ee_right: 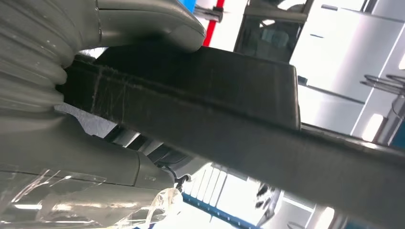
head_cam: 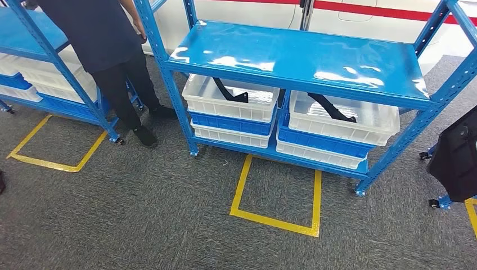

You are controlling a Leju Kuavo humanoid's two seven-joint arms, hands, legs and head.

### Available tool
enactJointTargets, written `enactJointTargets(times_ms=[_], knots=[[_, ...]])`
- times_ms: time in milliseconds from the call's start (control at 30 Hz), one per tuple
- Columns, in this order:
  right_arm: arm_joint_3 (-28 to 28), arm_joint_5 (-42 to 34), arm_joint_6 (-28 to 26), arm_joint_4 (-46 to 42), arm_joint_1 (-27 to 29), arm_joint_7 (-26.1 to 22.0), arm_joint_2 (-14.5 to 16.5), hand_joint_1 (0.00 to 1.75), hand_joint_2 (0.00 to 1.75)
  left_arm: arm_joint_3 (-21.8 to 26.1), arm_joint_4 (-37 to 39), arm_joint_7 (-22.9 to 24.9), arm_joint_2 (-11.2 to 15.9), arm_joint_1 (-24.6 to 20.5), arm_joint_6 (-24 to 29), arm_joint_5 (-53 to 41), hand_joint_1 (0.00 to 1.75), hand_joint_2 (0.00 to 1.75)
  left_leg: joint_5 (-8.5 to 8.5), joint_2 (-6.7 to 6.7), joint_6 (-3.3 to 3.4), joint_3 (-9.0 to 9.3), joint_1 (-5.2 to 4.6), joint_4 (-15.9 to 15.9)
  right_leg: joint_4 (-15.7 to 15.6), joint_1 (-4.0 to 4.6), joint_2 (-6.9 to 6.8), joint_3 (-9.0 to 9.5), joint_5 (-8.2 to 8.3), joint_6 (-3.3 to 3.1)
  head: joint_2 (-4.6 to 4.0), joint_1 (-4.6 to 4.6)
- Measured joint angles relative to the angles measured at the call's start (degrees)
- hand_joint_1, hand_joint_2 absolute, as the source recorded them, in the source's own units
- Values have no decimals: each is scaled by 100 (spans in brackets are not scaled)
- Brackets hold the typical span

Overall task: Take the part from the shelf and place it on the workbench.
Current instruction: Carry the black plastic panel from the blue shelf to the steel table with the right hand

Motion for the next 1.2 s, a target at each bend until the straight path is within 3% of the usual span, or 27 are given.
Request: enactJointTargets(times_ms=[67,133,200,267,300,367,433,467,500,533,600,633,667,733,800,867,900,933,967,1033,1100,1167,1200], knots=[[-3,0,17,-1,5,7,-6,175,175,-2,0,29,-3,-3,-10,-7,0,175,-20,-103,-52,-84,14,129,-879,-53,224,553,280,52,-1,2],[-7,-3,37,-2,10,8,-22,175,175,-2,0,56,-2,-19,-22,-8,0,175,-33,-198,-95,-189,8,241,-1395,-86,401,837,390,24,0,2],[-8,-10,63,-3,21,9,-34,175,175,-4,0,77,-3,-19,-38,-8,0,175,5,-316,-122,-271,15,269,-1436,-78,310,827,412,-73,1,-1],[-9,-18,79,-2,22,8,-35,175,175,-7,1,96,-6,3,-49,-8,0,175,-69,-272,-180,-378,30,433,-1435,-79,165,809,437,-138,0,-3],[-10,-24,82,-2,21,8,-36,175,175,-8,2,107,-6,8,-50,-8,0,175,-203,-168,-222,-496,47,677,-1438,-85,95,804,446,-164,0,-4],[-12,-42,82,-2,21,7,-37,175,175,-8,2,121,-6,2,-50,-9,0,175,-592,77,-317,-883,93,1482,-1438,-79,-40,795,449,-188,-1,-6],[-13,-55,81,-2,26,6,-38,175,175,-10,2,137,-9,0,-51,-10,0,175,-791,165,-361,-1210,141,2123,-1436,-74,-178,792,446,-190,-1,-5],[-14,-59,80,-2,29,5,-38,175,175,-12,2,143,-11,3,-56,-10,0,175,-727,184,-356,-1219,154,2123,-1437,-70,-248,796,443,-187,0,-5],[-17,-63,80,-2,32,3,-38,175,175,-13,2,148,-13,4,-61,-11,0,175,-559,215,-330,-1094,154,1851,-1438,-64,-318,804,440,-185,0,-5],[-23,-66,79,-2,35,0,-38,175,175,-14,2,150,-13,2,-65,-13,0,175,-348,311,-276,-872,135,1398,-1442,-58,-385,816,436,-183,1,-5],[-43,-68,77,-2,35,-7,-39,175,175,-15,2,152,-5,-12,-69,-20,0,175,-54,634,-140,-460,49,542,-1456,-47,-510,839,424,-163,1,-5],[-53,-71,77,-2,35,-12,-40,175,175,-16,2,155,-1,-21,-69,-24,0,175,-4,750,-94,-369,6,331,-1464,-48,-571,848,417,-143,0,-4],[-60,-80,78,-2,37,-19,-40,175,175,-17,2,157,2,-26,-69,-26,0,175,0,779,-74,-354,-25,256,-1479,-50,-637,859,411,-117,0,-5],[-72,-106,85,-2,46,-39,-45,175,175,-20,2,164,1,-15,-71,-29,0,175,48,636,-66,-348,-19,194,-1510,-51,-701,892,397,-56,0,-5],[-87,-121,93,-3,58,-66,-54,175,175,-25,2,171,-2,0,-80,-39,0,175,124,491,-44,-300,22,96,-1291,-49,-450,806,232,-30,0,-1],[-101,-125,95,-3,77,-90,-66,175,175,-32,2,175,-9,-14,-94,-50,0,175,154,347,-24,-276,41,64,-552,-40,-116,445,-146,-40,0,3],[-105,-128,97,-3,93,-98,-69,175,175,-36,2,176,-13,-25,-98,-53,0,175,155,268,-16,-274,38,67,-127,-30,-47,220,-308,-39,1,4],[-109,-132,98,-3,109,-100,-71,175,175,-39,2,175,-17,-29,-105,-57,0,175,152,179,-13,-269,35,71,164,-22,-19,49,-370,-32,1,3],[-112,-135,99,-2,121,-99,-71,175,175,-42,2,177,-21,-28,-114,-61,0,175,148,90,-12,-263,32,79,242,-18,-9,-31,-311,-24,1,2],[-122,-139,100,-2,128,-102,-72,175,175,-48,2,191,-28,-16,-136,-71,0,175,122,-93,-29,-251,39,123,-285,-30,68,141,107,-4,1,2],[-133,-153,100,-3,126,-107,-80,175,175,-59,2,219,-32,-22,-150,-80,0,175,65,-273,-72,-283,30,226,-1061,-72,344,450,475,4,0,3],[-137,-173,100,-2,141,-109,-92,175,175,-76,2,246,-32,-31,-154,-85,0,175,28,-428,-111,-347,17,301,-1376,-94,475,579,533,-33,0,2],[-137,-179,101,-2,150,-110,-98,175,175,-86,2,256,-32,-24,-155,-85,0,175,25,-501,-125,-375,22,314,-1387,-87,407,589,517,-66,1,1]])
